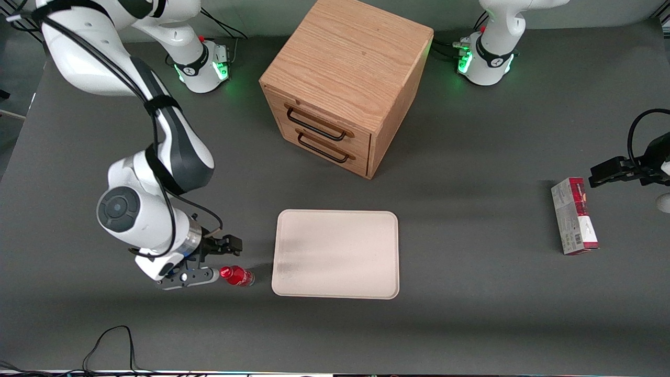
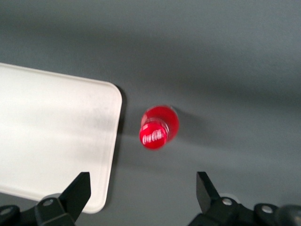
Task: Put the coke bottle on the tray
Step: 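Close the right gripper around the red Coca-Cola bottle, then lift the bottle and carry it with the right gripper onto the tray, then lower the bottle upright onto the tray and open the right gripper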
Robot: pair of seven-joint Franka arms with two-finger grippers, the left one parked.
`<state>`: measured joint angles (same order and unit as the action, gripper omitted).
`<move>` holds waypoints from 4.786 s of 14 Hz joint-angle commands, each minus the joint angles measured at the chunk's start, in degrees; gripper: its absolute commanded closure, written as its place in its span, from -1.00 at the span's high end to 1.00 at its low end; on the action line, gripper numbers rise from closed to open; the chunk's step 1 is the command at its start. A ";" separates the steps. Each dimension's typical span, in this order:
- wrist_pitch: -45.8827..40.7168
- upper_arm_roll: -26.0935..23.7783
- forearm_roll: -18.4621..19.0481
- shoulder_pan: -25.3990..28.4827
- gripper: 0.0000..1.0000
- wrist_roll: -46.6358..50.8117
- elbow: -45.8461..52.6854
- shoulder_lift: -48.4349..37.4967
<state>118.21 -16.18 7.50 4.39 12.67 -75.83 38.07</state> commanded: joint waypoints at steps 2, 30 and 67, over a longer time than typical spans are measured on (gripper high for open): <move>6.41 -0.17 4.53 0.27 0.98 1.22 1.21 4.28; -19.16 -12.29 6.12 0.35 -1.00 23.81 12.90 -5.81; -16.14 1.83 -1.77 2.47 1.00 5.74 -2.72 -15.71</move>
<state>104.35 -19.68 11.92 8.66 25.52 -69.18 32.29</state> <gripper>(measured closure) 0.000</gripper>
